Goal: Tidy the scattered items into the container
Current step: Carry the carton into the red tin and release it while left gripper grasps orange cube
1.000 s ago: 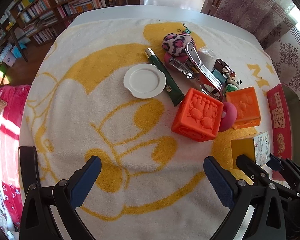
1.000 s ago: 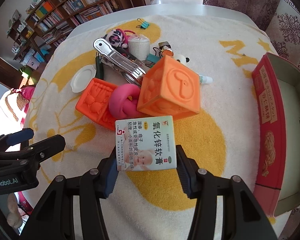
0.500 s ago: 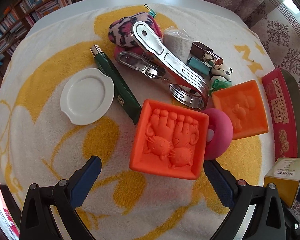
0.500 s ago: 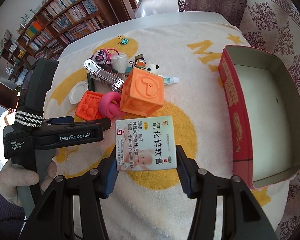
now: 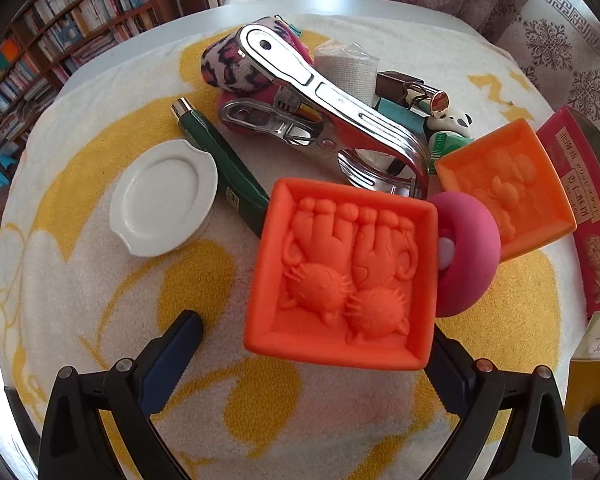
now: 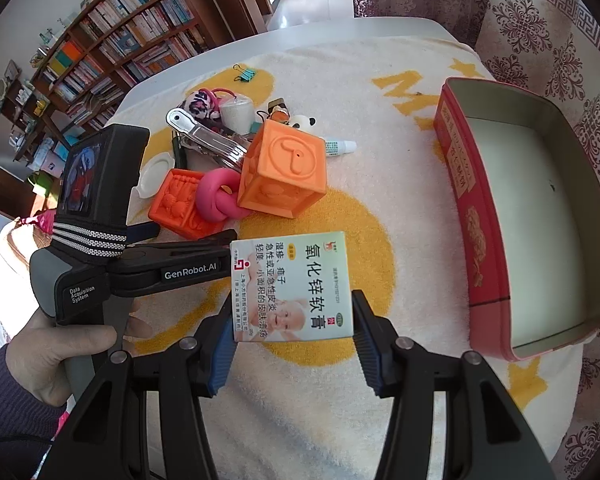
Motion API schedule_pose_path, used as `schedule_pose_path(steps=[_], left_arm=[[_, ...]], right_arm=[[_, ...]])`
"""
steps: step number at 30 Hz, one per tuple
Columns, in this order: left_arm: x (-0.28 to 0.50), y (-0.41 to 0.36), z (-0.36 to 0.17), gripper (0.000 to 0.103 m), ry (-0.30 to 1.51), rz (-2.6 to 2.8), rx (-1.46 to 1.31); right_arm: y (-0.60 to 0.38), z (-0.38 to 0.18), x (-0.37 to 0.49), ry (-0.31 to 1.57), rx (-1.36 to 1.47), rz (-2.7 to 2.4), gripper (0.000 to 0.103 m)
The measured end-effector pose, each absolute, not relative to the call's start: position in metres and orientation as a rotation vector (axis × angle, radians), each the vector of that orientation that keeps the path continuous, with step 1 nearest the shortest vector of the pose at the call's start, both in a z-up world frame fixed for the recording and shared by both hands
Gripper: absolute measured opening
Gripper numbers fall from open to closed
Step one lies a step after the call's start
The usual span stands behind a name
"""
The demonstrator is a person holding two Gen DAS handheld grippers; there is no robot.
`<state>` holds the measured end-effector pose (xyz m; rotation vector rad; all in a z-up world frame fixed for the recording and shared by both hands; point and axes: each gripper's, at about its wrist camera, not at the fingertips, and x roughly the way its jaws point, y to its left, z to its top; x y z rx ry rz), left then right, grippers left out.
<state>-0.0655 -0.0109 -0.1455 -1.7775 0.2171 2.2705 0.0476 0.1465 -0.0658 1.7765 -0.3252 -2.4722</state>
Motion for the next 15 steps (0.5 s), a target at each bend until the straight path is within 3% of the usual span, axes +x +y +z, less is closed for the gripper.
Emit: schedule_pose_path(steps=[8, 10, 12, 14, 15], left_arm=[[-0.072, -0.013, -0.137, 0.102, 0.202, 2.257, -1.765], [-0.073, -0.015, -0.130, 0.087, 0.175, 2.252, -1.726], [-0.078, -0.016, -0.126, 0.064, 0.163, 2.241, -1.714], [-0.078, -0.015, -0.127, 0.061, 0.176, 2.229, -1.709], [-0.080, -0.015, -0.126, 0.054, 0.193, 2.232, -1.699]], right_arm=[[0.150, -0.066, 0.049, -0.337, 1.771, -2.480, 0.057], [0.152, -0.065, 0.050, -0.341, 1.772, -2.488, 0.057], [0.154, -0.065, 0.050, -0.348, 1.773, -2.495, 0.057], [0.156, -0.065, 0.049, -0.354, 1.776, -2.500, 0.057], [0.156, -0.065, 0.049, -0.356, 1.777, -2.501, 0.057]])
